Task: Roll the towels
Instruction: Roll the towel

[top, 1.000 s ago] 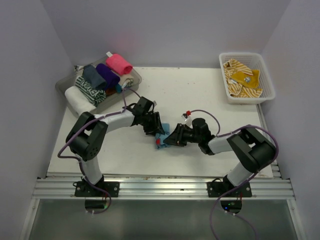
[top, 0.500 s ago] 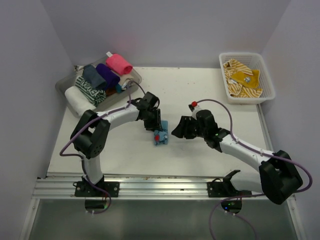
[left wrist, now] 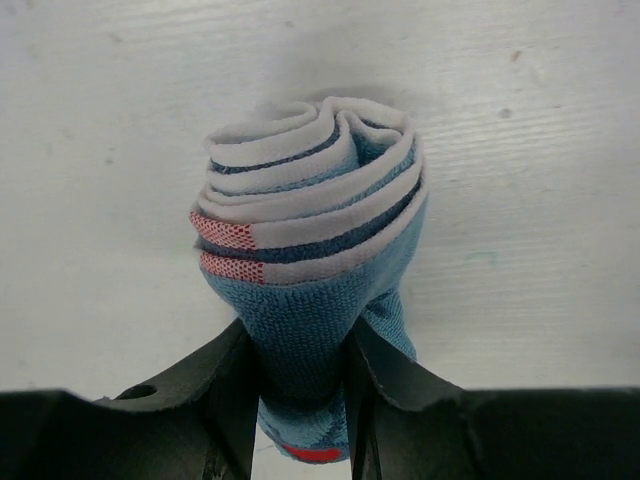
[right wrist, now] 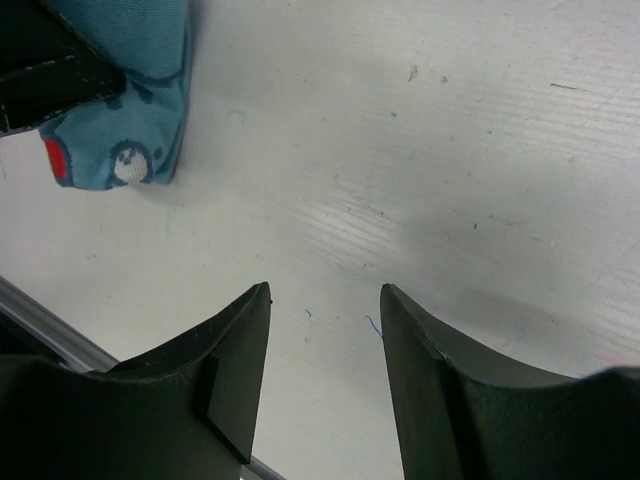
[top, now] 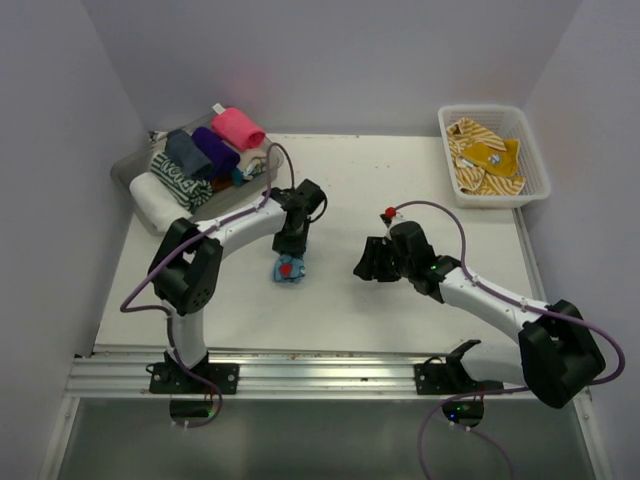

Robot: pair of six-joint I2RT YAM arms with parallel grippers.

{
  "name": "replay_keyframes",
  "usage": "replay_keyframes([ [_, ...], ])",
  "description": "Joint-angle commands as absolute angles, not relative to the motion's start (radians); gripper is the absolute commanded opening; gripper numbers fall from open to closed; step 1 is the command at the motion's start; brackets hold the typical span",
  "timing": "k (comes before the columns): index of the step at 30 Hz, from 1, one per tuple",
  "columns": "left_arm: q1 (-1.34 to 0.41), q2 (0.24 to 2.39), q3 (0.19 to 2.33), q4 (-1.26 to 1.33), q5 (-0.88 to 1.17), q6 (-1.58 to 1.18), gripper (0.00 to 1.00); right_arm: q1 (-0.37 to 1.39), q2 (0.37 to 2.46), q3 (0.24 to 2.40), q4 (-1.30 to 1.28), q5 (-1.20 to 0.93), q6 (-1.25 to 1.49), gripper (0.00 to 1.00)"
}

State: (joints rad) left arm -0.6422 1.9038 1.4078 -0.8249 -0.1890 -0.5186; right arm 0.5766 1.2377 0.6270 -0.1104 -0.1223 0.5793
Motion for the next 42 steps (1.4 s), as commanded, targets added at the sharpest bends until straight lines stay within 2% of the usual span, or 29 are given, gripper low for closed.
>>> replay_keyframes([
  [1, -0.658, 1.917, 1.460, -0.974, -0.406, -0.480, 0.36, 0.578, 1.244, 0.657, -0.115, -0.101, 0.563, 0.52],
  [5, -0.667, 1.899, 1.462, -0.982, -0.443, -0.483, 0.33, 0.578, 1.247, 0.655, -0.115, -0.101, 0.561, 0.51],
  [14, -0.667, 1.922, 1.463, -0.951, -0.407, -0.469, 0.35, 0.578, 1.255, 0.641, -0.087, -0.115, 0.574, 0.51],
  [16, -0.666, 1.943, 1.473, -0.937, -0.394, -0.471, 0.39, 0.578, 1.261, 0.640, -0.084, -0.121, 0.575, 0.51],
  [17, -0.667, 1.951, 1.476, -0.930, -0.384, -0.471, 0.46, 0.578, 1.261, 0.640, -0.083, -0.121, 0.574, 0.51],
  [23, -0.664, 2.002, 1.471, -0.882, -0.310, -0.471, 0.62, 0.578, 1.252, 0.627, -0.084, -0.121, 0.575, 0.51],
  [28, -0.658, 1.996, 1.471, -0.882, -0.314, -0.488, 0.64, 0.578, 1.247, 0.621, -0.087, -0.121, 0.575, 0.51],
  [31, -0.652, 1.970, 1.454, -0.876, -0.330, -0.503, 0.70, 0.578, 1.255, 0.620, -0.078, -0.126, 0.577, 0.51],
  [32, -0.649, 1.961, 1.441, -0.870, -0.330, -0.511, 0.75, 0.578, 1.258, 0.620, -0.077, -0.132, 0.577, 0.51],
  [34, -0.638, 1.933, 1.427, -0.856, -0.328, -0.517, 0.77, 0.578, 1.262, 0.621, -0.072, -0.135, 0.578, 0.51],
  [37, -0.626, 1.902, 1.398, -0.833, -0.321, -0.523, 0.87, 0.578, 1.269, 0.624, -0.068, -0.140, 0.580, 0.51],
  [42, -0.609, 1.898, 1.374, -0.830, -0.314, -0.531, 0.91, 0.580, 1.275, 0.626, -0.066, -0.146, 0.580, 0.51],
])
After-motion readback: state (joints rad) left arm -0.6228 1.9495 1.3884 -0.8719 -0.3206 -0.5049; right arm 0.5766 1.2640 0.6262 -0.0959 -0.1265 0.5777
